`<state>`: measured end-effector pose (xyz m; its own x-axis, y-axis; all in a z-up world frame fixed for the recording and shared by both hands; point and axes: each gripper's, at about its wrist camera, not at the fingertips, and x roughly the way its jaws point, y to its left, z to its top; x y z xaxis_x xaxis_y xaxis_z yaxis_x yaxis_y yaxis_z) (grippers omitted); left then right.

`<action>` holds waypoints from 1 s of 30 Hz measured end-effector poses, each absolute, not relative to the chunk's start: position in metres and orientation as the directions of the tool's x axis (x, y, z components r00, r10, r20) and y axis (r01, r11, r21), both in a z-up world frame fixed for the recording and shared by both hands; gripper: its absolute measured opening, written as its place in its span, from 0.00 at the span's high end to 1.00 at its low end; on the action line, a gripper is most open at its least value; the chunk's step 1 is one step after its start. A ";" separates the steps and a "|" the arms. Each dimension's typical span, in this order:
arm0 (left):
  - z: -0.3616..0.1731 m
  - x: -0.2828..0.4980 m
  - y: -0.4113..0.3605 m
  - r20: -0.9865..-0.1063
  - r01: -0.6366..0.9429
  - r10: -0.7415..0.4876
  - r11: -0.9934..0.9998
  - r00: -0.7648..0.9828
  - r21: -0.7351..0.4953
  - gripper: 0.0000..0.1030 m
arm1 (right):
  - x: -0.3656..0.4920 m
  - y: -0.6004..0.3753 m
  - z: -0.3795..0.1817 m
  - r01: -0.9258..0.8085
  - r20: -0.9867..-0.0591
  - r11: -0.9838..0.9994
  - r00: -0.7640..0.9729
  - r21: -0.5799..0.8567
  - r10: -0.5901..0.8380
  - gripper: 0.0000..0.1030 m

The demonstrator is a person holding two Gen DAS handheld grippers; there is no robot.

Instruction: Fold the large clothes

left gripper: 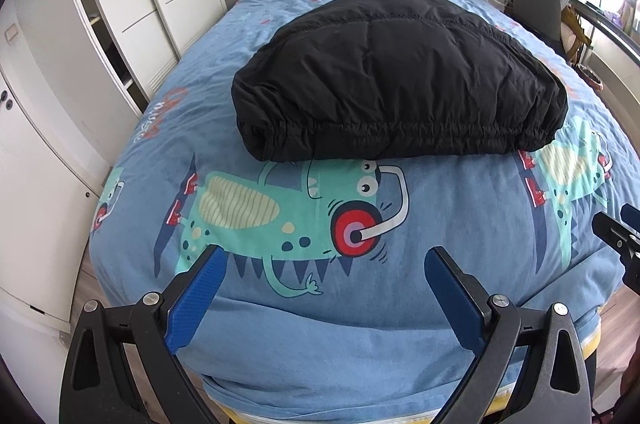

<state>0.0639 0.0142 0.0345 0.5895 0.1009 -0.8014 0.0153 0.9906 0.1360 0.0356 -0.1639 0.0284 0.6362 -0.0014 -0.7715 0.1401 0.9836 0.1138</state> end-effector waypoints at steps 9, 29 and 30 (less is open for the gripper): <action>0.028 0.068 0.014 -0.816 0.020 0.094 0.992 0.570 0.128 0.05 | 0.039 -0.165 0.019 0.146 -0.788 0.983 0.616 0.112 -0.001 0.26; 0.031 0.066 0.015 -0.815 0.028 0.086 0.992 0.572 0.124 0.05 | 0.034 -0.170 0.019 0.159 -0.785 0.980 0.619 0.115 -0.008 0.26; 0.031 0.066 0.015 -0.815 0.029 0.085 0.992 0.573 0.123 0.05 | 0.033 -0.170 0.019 0.159 -0.785 0.981 0.619 0.115 -0.009 0.26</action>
